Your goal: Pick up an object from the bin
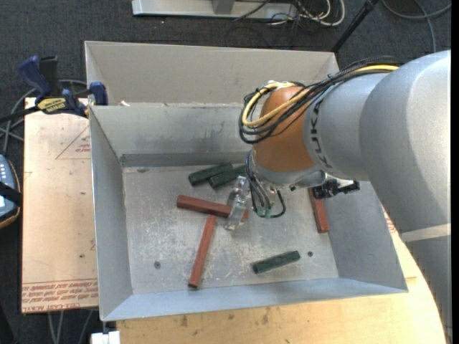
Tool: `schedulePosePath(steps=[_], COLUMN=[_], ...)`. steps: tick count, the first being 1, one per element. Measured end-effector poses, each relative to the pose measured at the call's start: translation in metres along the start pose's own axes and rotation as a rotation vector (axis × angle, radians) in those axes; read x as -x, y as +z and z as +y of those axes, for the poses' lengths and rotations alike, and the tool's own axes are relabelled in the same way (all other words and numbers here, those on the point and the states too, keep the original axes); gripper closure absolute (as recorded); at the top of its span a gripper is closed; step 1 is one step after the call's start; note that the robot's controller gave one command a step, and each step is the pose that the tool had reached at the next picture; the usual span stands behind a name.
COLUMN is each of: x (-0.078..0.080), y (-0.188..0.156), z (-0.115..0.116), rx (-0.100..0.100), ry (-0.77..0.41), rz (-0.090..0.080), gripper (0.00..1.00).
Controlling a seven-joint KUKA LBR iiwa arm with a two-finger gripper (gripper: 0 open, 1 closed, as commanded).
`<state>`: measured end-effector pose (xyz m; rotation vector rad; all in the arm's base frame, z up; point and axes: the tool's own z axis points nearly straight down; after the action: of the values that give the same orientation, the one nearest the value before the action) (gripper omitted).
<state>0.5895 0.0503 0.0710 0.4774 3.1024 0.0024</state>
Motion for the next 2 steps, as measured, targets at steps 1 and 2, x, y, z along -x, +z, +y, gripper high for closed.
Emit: schedulePosePath(steps=[1, 2], x=[0.0255, 0.0234], y=[-0.1647, -0.1596], z=[-0.0175, -0.0174], rx=[0.002, -0.001], ry=[-0.109, -0.11], rz=[-0.01, -0.001], gripper=[1.0, 0.0])
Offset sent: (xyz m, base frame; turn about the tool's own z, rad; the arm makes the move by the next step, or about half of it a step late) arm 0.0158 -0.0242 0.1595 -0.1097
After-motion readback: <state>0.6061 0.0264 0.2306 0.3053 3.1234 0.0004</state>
